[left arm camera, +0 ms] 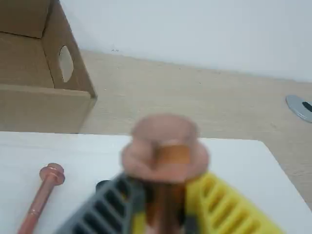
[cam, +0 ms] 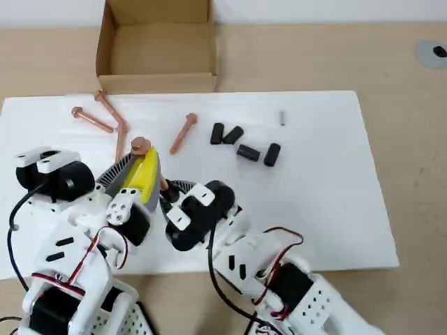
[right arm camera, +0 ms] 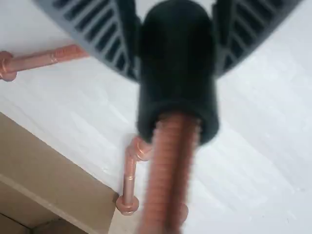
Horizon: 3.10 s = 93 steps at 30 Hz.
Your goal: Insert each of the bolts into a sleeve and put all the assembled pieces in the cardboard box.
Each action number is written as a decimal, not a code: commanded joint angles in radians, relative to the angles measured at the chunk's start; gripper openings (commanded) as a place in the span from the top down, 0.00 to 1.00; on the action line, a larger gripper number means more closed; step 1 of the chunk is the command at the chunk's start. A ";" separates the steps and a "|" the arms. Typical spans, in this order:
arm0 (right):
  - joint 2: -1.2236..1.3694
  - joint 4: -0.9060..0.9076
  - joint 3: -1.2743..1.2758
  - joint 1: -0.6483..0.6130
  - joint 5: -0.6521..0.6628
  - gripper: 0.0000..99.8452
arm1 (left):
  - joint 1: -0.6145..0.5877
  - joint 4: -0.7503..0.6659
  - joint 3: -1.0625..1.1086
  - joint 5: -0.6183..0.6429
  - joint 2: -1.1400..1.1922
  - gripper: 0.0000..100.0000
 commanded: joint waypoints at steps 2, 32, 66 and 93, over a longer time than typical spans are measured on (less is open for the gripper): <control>-0.025 -0.026 -0.018 -0.001 -0.008 0.99 | 0.041 0.048 -0.005 0.003 0.004 0.96; -0.016 -0.026 -0.045 0.018 -0.008 0.99 | 0.103 0.218 -0.049 0.003 0.004 0.85; 1.612 -0.026 -1.601 0.406 -0.121 0.99 | -0.497 -0.037 0.127 -0.305 0.005 0.89; 2.921 0.351 -3.094 0.533 -0.029 0.88 | -0.517 -0.103 0.328 -0.245 0.007 0.89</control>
